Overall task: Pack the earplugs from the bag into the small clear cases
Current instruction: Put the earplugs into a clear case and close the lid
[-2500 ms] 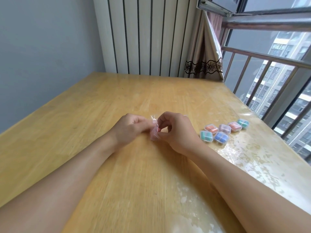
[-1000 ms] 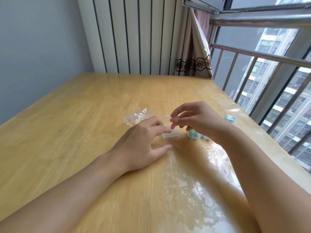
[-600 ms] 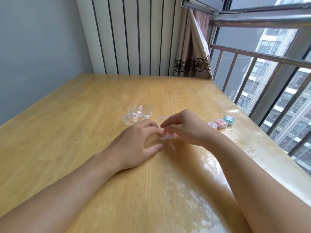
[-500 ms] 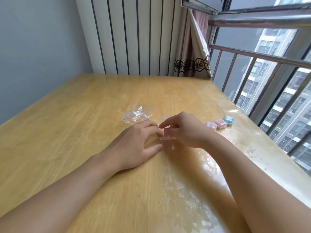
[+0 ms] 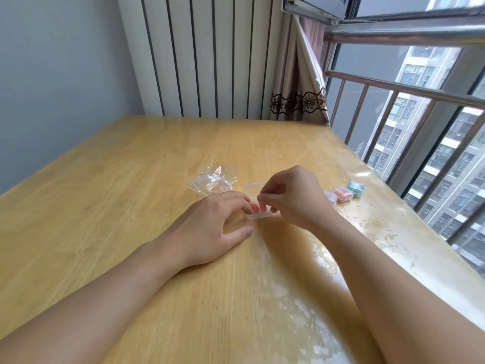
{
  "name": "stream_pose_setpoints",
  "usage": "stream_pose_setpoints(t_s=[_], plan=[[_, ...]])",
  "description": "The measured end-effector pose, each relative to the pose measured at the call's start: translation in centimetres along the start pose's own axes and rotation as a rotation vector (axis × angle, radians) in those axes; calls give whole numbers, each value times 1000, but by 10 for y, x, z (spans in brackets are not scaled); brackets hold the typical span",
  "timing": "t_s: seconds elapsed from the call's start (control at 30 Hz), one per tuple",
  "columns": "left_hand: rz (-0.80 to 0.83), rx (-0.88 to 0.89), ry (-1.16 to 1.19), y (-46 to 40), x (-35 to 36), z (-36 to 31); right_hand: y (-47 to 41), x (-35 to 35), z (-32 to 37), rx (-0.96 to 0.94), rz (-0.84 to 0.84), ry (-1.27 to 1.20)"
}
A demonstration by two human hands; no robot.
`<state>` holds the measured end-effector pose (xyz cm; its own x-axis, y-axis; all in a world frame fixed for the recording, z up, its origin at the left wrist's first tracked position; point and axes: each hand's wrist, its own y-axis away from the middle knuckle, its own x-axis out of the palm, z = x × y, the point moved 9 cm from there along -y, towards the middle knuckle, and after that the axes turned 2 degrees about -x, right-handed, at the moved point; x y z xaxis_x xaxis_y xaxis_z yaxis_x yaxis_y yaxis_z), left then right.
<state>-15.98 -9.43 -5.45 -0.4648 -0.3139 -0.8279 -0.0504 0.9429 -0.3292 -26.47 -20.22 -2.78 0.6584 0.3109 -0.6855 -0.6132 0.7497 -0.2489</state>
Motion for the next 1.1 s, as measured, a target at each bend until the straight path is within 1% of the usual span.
stream_pose_setpoints(t_s=[0.2, 0.3, 0.37, 0.43, 0.63, 0.73, 0.87, 0.93, 1.03, 1.07, 1.1], plan=[[2, -7, -5, 0, 1, 0, -4, 8, 0, -50, -19, 155], [-2, -5, 14, 0, 0, 0, -2, 15, 2, -59, 33, 138], [-6, -2, 20, 0, 0, 0, -1, 19, 3, -56, 62, 174], [3, -6, 21, 0, 1, 1, 0, 21, 6, -64, 52, 226], [7, -8, 44, 0, 3, 1, 0, 24, 7, -10, 42, 307], [6, -9, 46, -1, 3, 2, -2, 23, 3, 16, 32, 272], [3, -17, 49, 0, 2, 4, -1, 19, 6, 1, 80, 208], [-2, -31, 47, 0, 2, 5, -3, 2, 4, 11, 41, 146], [1, -46, 46, 1, 1, 7, -6, -35, -3, 32, -103, 55], [-1, -50, 48, 1, 1, 8, -7, -38, -4, 30, -98, 57], [-6, -52, 50, 1, 0, 9, -7, -35, -5, 23, -57, 56]])
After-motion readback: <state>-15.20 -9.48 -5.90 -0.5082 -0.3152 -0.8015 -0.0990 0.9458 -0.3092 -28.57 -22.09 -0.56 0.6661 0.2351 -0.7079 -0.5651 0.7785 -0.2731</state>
